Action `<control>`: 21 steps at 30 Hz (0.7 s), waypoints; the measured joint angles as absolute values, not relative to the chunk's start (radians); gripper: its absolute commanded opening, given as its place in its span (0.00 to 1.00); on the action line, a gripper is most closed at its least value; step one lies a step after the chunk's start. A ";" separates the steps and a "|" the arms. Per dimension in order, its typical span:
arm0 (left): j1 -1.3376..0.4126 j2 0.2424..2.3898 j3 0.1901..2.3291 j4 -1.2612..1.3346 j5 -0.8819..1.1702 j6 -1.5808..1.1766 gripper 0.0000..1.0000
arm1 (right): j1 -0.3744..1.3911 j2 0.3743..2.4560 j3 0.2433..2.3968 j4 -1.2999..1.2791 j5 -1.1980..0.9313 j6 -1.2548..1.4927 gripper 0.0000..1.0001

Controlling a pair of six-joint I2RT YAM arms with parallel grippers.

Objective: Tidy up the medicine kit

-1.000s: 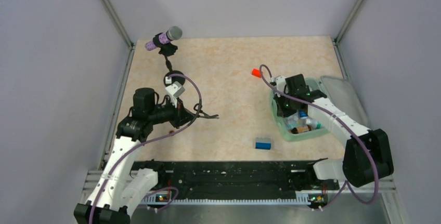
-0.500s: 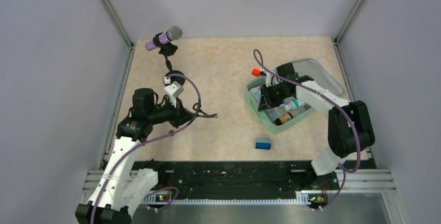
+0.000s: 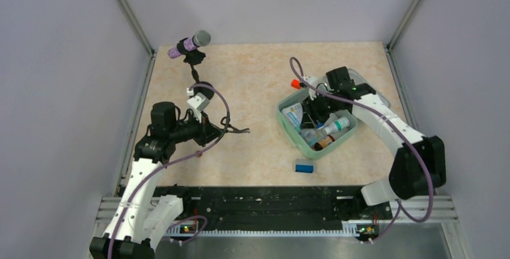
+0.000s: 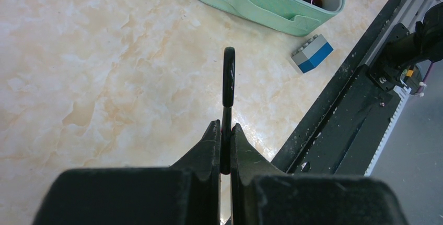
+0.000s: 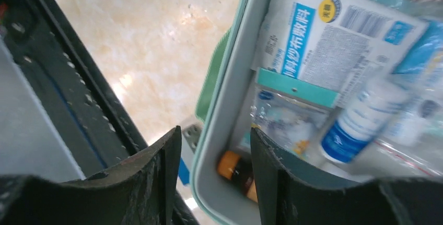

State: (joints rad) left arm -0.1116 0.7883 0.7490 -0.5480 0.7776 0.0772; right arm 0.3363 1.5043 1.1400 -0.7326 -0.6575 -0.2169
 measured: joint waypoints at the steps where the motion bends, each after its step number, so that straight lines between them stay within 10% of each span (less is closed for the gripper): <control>1: -0.112 0.786 0.749 -0.548 0.778 0.077 0.00 | 0.336 1.456 1.138 -0.759 -0.624 -0.300 0.50; 21: -0.086 0.749 0.724 -0.531 0.797 0.072 0.00 | 0.340 1.150 0.822 -0.931 -0.336 -1.134 0.35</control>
State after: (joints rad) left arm -0.0864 0.7486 0.7242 -0.5308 0.7967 0.0723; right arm 0.3405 1.1496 0.8215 -0.9306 -0.3363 -1.1336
